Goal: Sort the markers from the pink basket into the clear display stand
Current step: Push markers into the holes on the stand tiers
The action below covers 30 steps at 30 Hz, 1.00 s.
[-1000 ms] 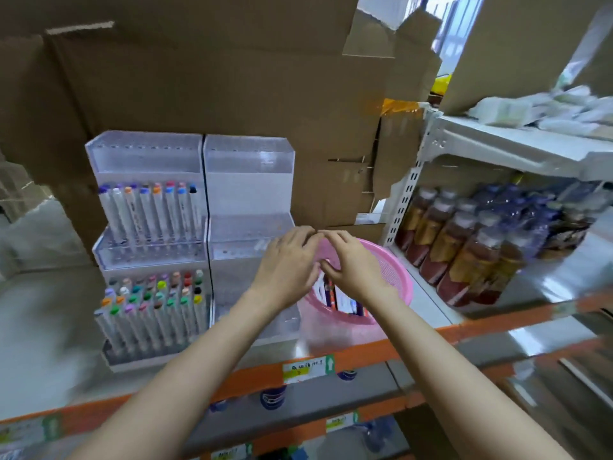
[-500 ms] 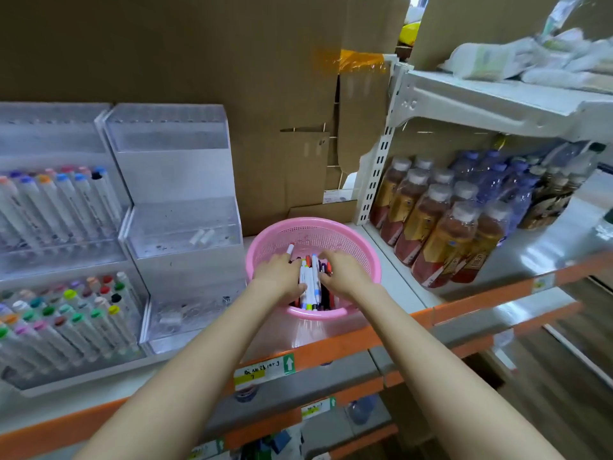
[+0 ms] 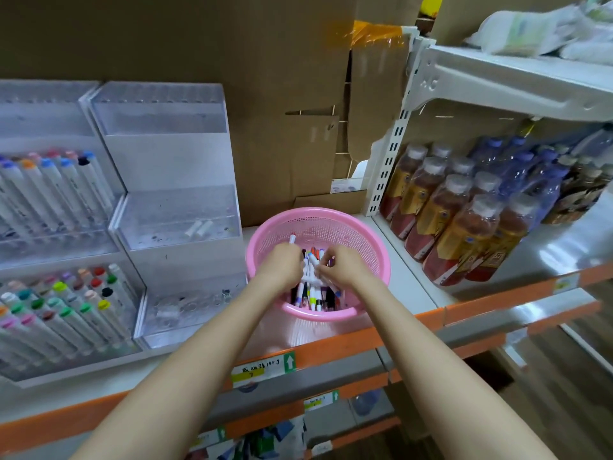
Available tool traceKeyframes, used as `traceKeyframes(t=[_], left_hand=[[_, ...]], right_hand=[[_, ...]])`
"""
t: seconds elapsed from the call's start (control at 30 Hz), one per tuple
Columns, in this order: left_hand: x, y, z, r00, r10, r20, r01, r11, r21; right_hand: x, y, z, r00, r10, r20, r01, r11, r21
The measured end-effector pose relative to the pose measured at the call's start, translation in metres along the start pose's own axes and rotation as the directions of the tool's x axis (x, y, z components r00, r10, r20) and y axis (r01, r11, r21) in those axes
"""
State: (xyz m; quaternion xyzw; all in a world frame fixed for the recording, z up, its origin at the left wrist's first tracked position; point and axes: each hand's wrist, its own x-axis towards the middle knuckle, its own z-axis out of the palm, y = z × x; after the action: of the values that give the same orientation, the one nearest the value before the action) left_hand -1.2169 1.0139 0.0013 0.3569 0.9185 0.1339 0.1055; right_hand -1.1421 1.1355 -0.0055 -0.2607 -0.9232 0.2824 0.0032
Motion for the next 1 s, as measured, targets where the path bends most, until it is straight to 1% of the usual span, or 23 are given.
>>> traceKeyframes(t=[0.07, 0.17, 0.27, 0.4, 0.47, 0.53, 0.6, 0.63, 0.73, 0.8, 0.9, 1.0], left_hand=[[-0.002, -0.002, -0.001, 0.999, -0.023, -0.037, 0.019, 0.995, -0.097], [-0.004, -0.001, -0.001, 0.997, -0.042, -0.07, 0.03, 0.986, -0.165], [-0.004, -0.001, 0.0, 0.995, -0.031, -0.097, 0.013, 0.983, -0.182], [-0.007, -0.002, 0.001, 0.995, 0.054, -0.083, -0.066, 0.986, -0.154], [-0.009, -0.002, 0.001, 0.994, 0.079, -0.075, -0.09, 0.984, -0.152], [-0.01, -0.001, -0.001, 0.987, 0.078, -0.14, -0.101, 0.981, -0.165], [-0.013, 0.0, -0.002, 0.974, 0.044, -0.223, -0.073, 0.99, -0.121], [-0.014, 0.001, -0.001, 0.974, 0.018, -0.224, -0.035, 0.997, -0.074], [-0.017, 0.004, 0.003, 0.99, -0.038, -0.139, 0.053, 0.993, 0.102], [-0.017, 0.006, 0.003, 0.991, -0.054, -0.123, 0.065, 0.994, 0.086], [-0.015, 0.005, 0.0, 0.99, -0.093, -0.107, 0.09, 0.996, -0.027], [-0.015, 0.004, 0.0, 0.985, -0.131, -0.112, 0.122, 0.989, -0.085]], right_hand=[[-0.001, 0.0, 0.0, 1.0, 0.027, -0.001, -0.027, 0.999, 0.025], [-0.003, 0.001, -0.001, 0.998, 0.058, -0.019, -0.057, 0.998, 0.037], [-0.003, 0.001, -0.001, 0.998, 0.067, -0.017, -0.066, 0.997, 0.042], [-0.003, 0.002, 0.0, 0.997, 0.082, 0.002, -0.082, 0.991, 0.11], [-0.003, 0.001, 0.0, 0.997, 0.082, -0.002, -0.081, 0.99, 0.115], [-0.004, 0.0, -0.001, 0.997, 0.079, -0.007, -0.078, 0.991, 0.106], [-0.006, 0.0, -0.002, 0.997, 0.077, -0.003, -0.076, 0.993, 0.092], [-0.007, 0.0, -0.002, 0.997, 0.076, -0.001, -0.075, 0.994, 0.085], [-0.009, 0.001, -0.003, 0.998, 0.066, 0.007, -0.067, 0.994, 0.084], [-0.009, 0.001, -0.002, 0.998, 0.063, 0.011, -0.063, 0.995, 0.079], [-0.008, 0.001, -0.002, 0.998, 0.061, 0.033, -0.063, 0.995, 0.072], [-0.007, 0.002, -0.005, 0.992, 0.07, 0.101, -0.078, 0.994, 0.078]])
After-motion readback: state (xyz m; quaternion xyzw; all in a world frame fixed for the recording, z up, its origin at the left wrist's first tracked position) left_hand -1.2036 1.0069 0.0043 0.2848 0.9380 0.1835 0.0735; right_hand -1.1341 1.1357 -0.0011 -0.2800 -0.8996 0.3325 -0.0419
